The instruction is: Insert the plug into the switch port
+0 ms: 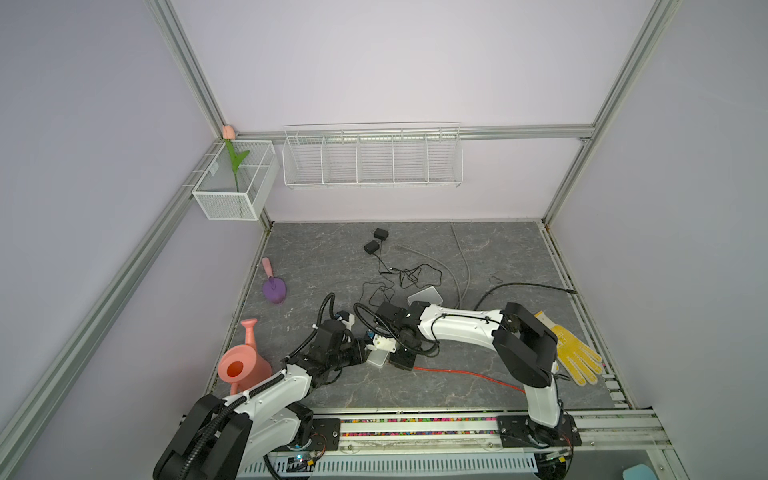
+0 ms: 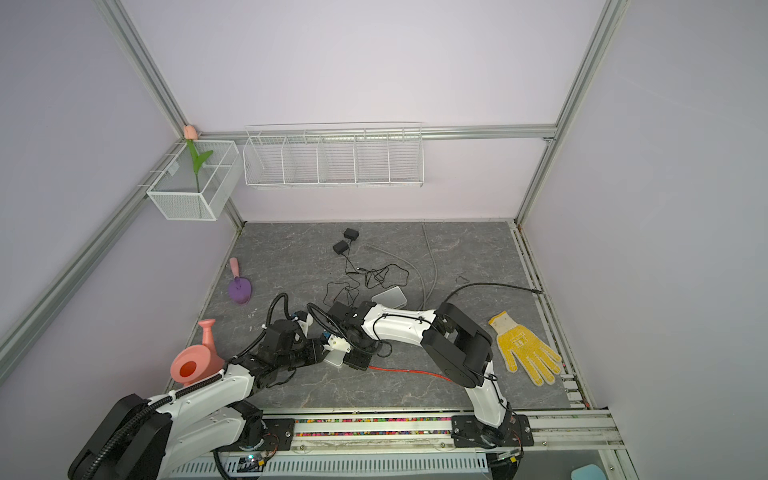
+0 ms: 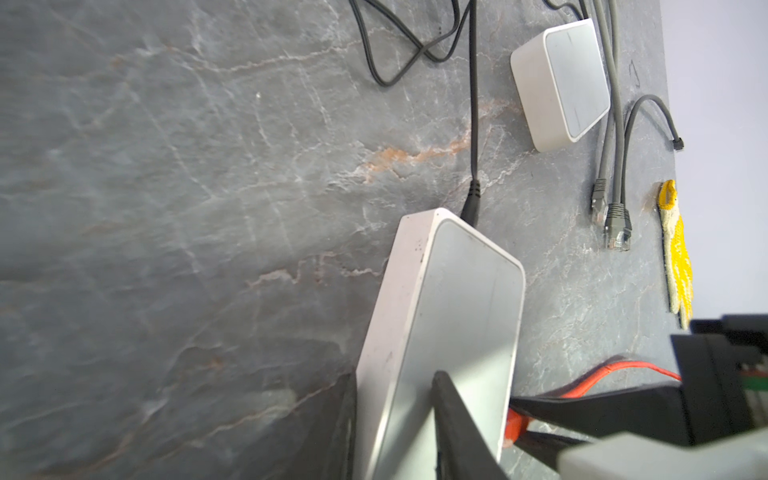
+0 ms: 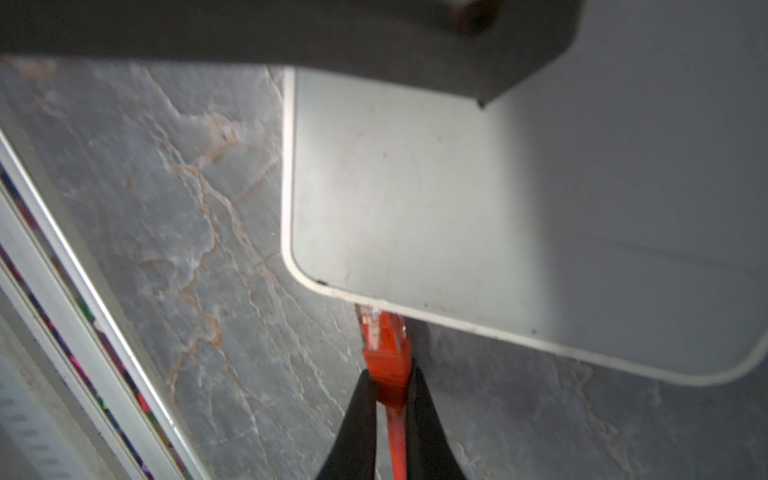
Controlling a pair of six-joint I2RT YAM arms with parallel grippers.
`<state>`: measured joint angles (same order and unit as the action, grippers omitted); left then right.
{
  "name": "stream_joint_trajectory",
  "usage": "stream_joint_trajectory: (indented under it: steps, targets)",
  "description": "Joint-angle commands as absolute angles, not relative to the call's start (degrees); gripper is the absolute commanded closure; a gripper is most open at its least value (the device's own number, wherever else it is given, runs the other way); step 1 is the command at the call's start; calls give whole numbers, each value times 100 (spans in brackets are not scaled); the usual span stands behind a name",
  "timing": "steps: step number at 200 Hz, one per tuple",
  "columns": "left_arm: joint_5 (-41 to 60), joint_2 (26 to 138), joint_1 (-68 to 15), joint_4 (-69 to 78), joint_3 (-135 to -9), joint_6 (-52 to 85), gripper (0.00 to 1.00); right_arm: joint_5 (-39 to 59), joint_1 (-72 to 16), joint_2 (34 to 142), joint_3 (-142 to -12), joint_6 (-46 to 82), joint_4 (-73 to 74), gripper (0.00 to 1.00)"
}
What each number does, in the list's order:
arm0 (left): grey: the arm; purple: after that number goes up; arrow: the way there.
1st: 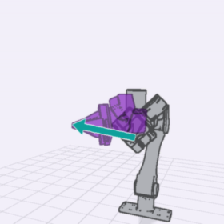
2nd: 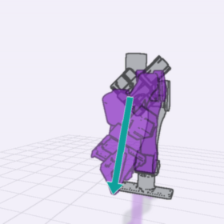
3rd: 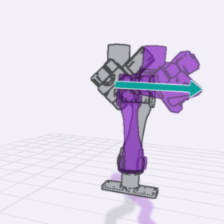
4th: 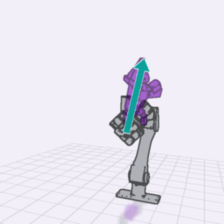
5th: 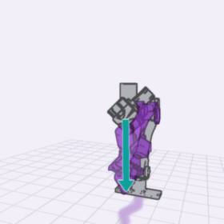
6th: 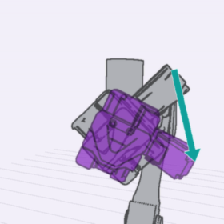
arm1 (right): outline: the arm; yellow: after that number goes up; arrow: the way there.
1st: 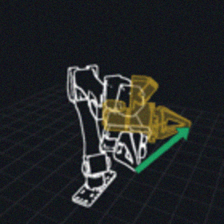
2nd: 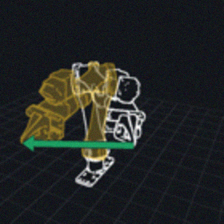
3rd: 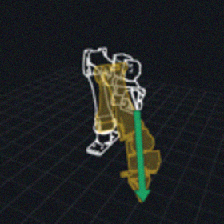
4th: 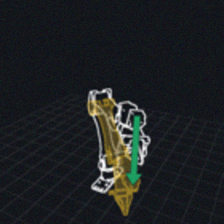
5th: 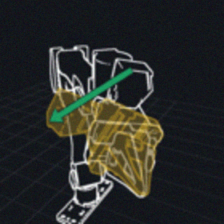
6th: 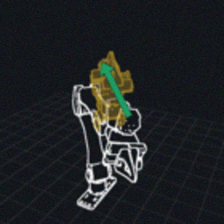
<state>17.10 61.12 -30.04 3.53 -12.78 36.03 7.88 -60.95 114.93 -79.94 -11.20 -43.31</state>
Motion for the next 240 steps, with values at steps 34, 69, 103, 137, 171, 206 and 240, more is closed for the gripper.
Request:
stream_joint_trajectory:
  steps: [34,69,103,137,171,206,240]
  targets:
    - [2134,5712,-3100,352,-891,3796,70,1395,-6036,11348,-8034,-540,-3778,93]
    - [2121,5708,-3153,373,-885,3771,70,1392,-5978,11285,-7985,-272,-3684,93]
    - [2076,5821,-3304,448,-888,3775,71,1415,-5981,11281,-7916,-148,-3518,93]
    - [2083,5861,-3383,478,-899,3762,72,1391,-6035,11399,-7969,-397,-3494,93]
    - [2117,5939,-3454,495,-915,3724,72,1520,-6039,11465,-8073,-641,-3355,93]
    - [2241,6049,-3617,586,-912,3718,72,1538,-6017,11478,-8214,-813,-3166,93]
    - [2329,6086,-3691,625,-872,3757,72,1465,-6003,11472,-8312,-832,-2988,93]
